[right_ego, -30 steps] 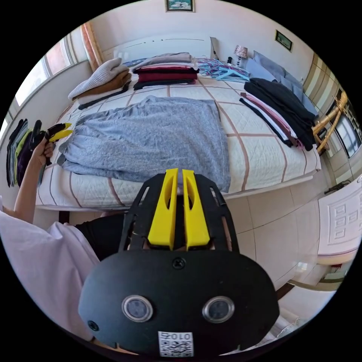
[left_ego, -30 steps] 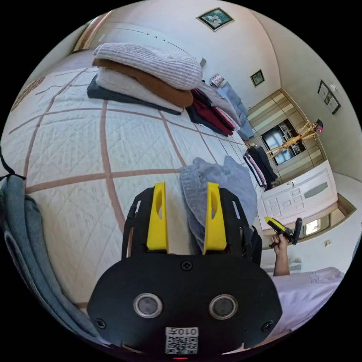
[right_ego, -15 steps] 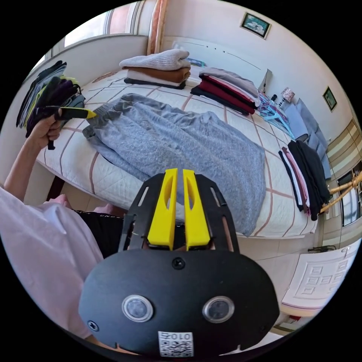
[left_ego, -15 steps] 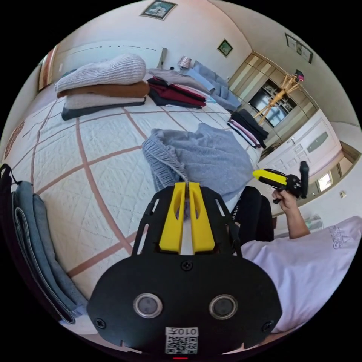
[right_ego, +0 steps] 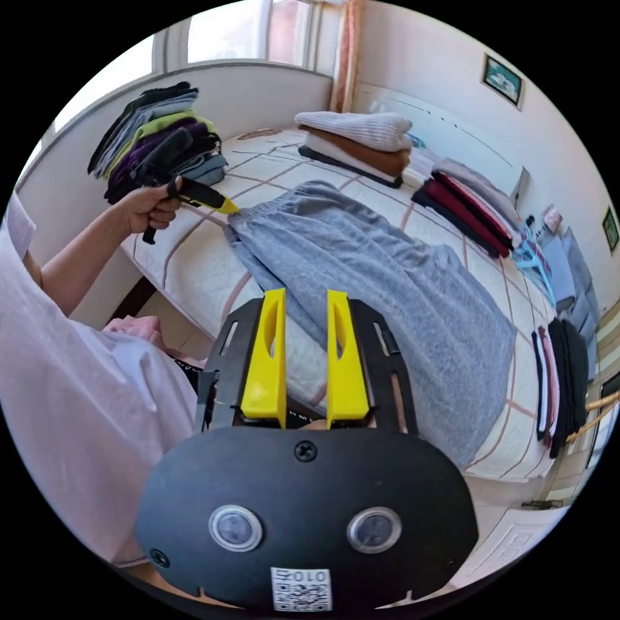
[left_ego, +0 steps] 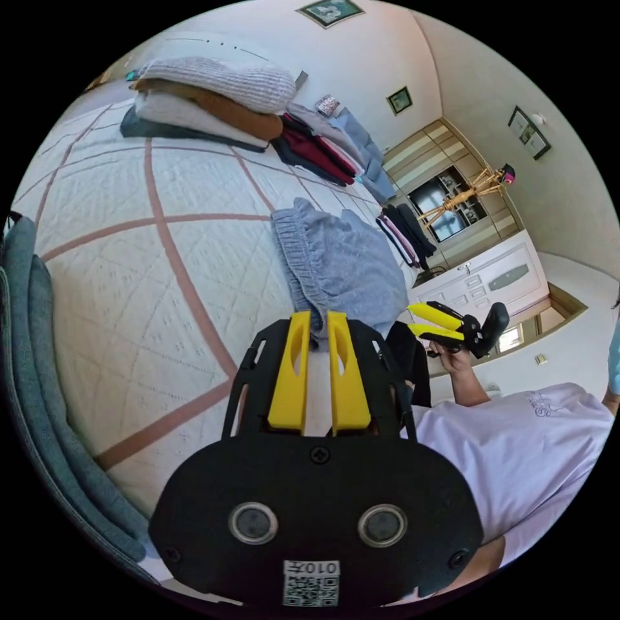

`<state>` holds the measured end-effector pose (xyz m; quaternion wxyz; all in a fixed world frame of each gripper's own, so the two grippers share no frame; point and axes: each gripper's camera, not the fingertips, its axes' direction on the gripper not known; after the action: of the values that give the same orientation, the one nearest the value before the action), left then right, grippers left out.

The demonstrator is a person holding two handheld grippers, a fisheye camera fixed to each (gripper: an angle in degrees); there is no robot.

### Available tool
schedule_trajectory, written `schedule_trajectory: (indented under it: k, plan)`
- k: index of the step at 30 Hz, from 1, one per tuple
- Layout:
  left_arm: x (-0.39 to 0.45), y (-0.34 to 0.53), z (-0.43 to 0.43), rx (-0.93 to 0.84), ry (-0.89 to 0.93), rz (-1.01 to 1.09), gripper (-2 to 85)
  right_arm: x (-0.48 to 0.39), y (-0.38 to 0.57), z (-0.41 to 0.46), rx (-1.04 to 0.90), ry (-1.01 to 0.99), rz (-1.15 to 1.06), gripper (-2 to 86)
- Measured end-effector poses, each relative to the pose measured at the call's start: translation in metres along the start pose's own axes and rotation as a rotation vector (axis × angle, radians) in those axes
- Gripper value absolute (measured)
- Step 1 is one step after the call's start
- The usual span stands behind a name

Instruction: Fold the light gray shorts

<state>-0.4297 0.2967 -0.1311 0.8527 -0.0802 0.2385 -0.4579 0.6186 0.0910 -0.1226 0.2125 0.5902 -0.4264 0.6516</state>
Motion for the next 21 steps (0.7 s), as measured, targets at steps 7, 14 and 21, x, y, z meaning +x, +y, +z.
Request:
schedule_trajectory:
  k: [7, 14, 21]
  plan:
    - [0.063, 0.009, -0.057, 0.047, -0.278, 0.142, 6.2, -0.076, -0.056, 0.032, 0.006, 0.142, -0.325, 11.9]
    - [0.047, 0.007, -0.067, 0.057, -0.236, 0.073, 9.0, -0.111, -0.098, 0.098, -0.116, 0.172, -0.47, 11.9]
    - [0.018, -0.013, -0.08, 0.048, -0.14, 0.043, 11.2, -0.034, -0.103, 0.101, -0.117, -0.164, -0.244, 6.4]
